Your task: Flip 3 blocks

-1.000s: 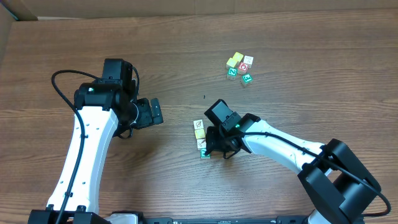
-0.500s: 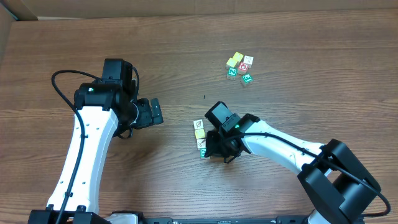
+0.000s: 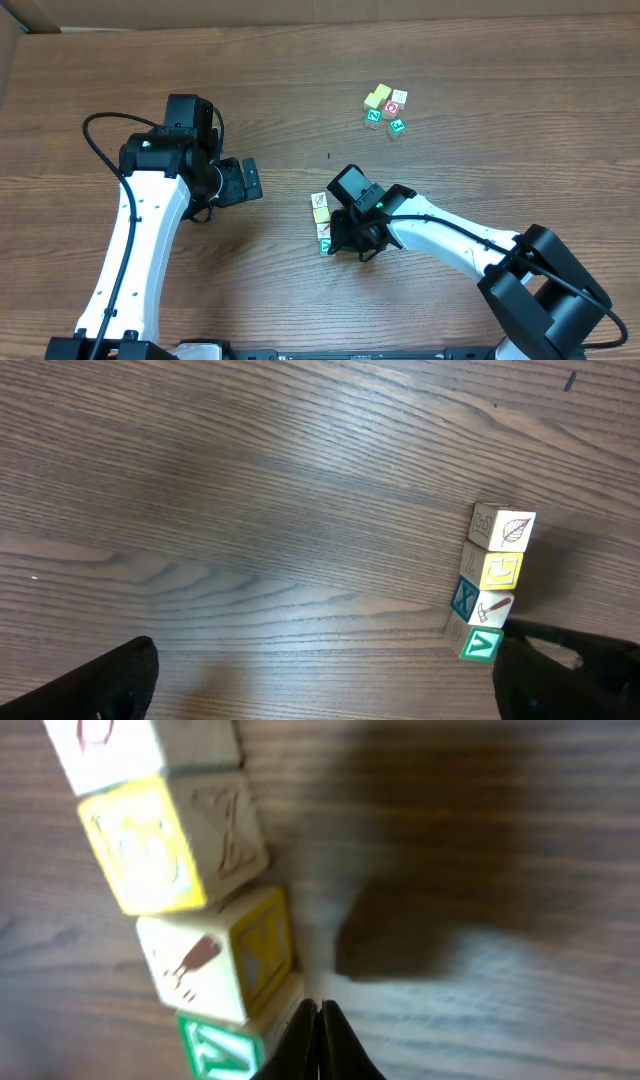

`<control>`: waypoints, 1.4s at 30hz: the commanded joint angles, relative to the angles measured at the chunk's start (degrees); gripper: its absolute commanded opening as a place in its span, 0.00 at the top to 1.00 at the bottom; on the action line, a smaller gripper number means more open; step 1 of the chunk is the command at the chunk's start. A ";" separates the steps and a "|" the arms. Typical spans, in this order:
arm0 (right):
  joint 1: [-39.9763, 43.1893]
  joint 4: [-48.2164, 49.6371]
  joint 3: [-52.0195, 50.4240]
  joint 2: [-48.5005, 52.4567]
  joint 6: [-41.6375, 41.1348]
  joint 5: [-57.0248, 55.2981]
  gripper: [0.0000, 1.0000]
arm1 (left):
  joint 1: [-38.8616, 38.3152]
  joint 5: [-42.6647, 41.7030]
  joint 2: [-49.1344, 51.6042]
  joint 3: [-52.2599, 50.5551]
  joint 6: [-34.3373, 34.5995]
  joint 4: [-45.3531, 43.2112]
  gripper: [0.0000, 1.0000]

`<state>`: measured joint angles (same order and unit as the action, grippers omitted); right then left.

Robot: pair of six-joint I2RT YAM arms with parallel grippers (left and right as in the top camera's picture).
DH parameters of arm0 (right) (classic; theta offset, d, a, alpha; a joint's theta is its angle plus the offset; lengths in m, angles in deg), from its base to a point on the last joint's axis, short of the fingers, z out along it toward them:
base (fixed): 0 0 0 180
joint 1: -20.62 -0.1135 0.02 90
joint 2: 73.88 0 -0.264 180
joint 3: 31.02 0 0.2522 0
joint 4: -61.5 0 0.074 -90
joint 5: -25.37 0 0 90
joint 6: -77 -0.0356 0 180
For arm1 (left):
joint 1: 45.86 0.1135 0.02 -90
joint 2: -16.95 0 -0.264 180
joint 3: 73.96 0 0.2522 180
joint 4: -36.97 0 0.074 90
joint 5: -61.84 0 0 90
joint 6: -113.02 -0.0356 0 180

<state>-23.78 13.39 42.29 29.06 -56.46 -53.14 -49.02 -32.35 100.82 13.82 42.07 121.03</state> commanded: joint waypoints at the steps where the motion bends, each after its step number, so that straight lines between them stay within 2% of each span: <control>1: -0.11 1.90 0.20 -0.52 0.46 -5.62 0.96 | 0.04 0.57 0.11 0.00 -0.66 -0.07 0.00; 29: -0.09 9.01 0.20 -0.52 0.42 -3.34 0.96 | 0.04 0.55 0.11 0.00 -0.63 -0.09 0.00; 37: 1.22 5.01 0.20 -1.03 0.39 -4.98 0.96 | 0.04 0.57 0.11 0.00 -0.63 -0.09 0.00; 42: 2.05 2.08 0.22 -4.94 0.81 -4.96 0.96 | 0.04 0.55 0.11 0.00 -0.66 -0.07 0.00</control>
<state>-22.20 15.34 42.29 28.40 -56.42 -57.45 -49.02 -32.35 100.82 13.82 42.07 121.03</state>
